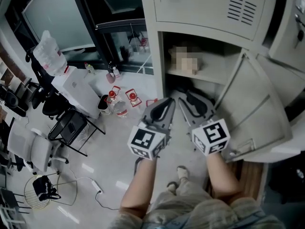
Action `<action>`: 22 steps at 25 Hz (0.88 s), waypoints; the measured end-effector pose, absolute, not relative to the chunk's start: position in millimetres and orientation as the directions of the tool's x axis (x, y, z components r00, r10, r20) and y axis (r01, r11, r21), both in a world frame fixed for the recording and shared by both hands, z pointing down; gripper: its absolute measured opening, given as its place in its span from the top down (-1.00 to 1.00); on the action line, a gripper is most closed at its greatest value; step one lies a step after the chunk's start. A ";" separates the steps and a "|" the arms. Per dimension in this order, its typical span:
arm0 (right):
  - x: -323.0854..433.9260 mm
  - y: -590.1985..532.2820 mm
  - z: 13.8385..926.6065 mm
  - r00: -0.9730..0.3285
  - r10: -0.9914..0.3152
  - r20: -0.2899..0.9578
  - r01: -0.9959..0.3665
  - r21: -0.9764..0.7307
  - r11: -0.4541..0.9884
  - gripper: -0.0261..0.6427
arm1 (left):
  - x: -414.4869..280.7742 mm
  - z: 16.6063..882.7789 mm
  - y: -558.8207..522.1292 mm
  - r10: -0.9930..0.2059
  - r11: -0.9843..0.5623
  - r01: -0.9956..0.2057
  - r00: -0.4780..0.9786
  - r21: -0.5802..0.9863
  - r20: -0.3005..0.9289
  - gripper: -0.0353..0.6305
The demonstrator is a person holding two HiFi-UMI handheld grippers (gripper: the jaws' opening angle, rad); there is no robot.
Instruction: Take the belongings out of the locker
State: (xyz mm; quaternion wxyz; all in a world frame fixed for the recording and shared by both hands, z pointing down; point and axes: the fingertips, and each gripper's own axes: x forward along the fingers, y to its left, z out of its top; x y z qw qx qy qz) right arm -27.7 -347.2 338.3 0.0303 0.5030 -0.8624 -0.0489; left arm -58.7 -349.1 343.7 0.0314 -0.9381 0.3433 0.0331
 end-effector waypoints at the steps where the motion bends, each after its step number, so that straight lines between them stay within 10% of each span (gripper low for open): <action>1: -26.1 -352.3 335.6 -0.486 -0.874 0.001 -0.866 0.130 0.482 0.62 | -58.5 340.9 -351.7 -0.644 -0.761 -0.648 0.760 -0.030 -0.090 0.87; 22: 24.0 -451.2 306.6 -0.280 -0.960 0.025 -0.953 0.109 0.281 -0.24 | -47.6 334.9 -391.5 -0.649 -0.760 -0.648 0.757 0.043 -0.077 0.81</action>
